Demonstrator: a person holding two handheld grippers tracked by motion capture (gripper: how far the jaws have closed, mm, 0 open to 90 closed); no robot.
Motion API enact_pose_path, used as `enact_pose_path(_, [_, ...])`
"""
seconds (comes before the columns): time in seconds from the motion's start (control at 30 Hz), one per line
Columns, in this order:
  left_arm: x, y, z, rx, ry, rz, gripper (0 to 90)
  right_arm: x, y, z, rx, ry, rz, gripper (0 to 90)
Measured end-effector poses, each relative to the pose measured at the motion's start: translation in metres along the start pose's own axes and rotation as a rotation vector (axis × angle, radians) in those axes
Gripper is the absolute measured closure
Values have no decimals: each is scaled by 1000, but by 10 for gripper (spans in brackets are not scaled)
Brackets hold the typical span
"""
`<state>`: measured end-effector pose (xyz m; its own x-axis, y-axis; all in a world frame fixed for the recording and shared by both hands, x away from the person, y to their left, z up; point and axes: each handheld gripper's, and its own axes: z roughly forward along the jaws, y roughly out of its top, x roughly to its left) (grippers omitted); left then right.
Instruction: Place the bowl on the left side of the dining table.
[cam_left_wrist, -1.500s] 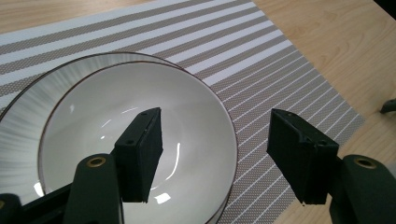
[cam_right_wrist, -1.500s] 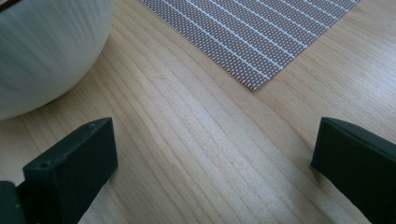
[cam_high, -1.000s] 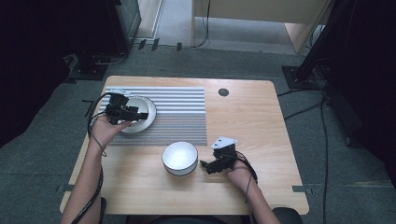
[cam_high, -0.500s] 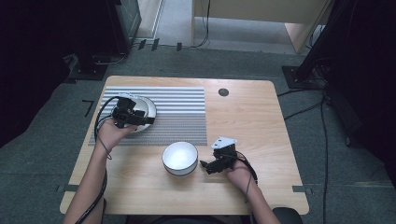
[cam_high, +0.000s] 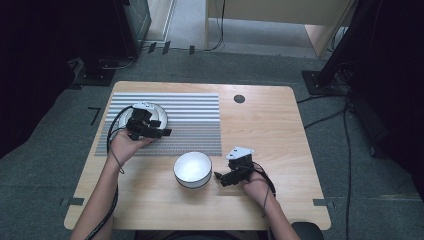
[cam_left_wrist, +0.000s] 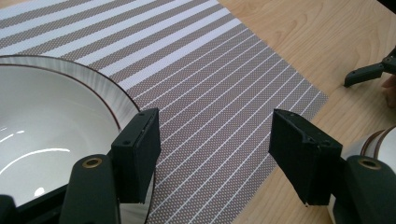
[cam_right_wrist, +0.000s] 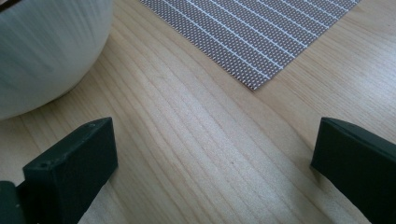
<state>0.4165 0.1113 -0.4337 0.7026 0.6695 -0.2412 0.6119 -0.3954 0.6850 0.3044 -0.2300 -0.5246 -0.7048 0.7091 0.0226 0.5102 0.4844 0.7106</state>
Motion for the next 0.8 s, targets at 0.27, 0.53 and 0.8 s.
enact_pose_path(0.27, [-6,-2,12,20,-24,16,332,0,0,0,0,0,0,0])
enact_pose_path(0.53, [-10,-7,28,28,-33,35,332,0,0,0,0,0,-1,0])
enact_pose_path(0.8, [-10,-12,36,19,-19,55,332,0,0,0,0,0,0,0])
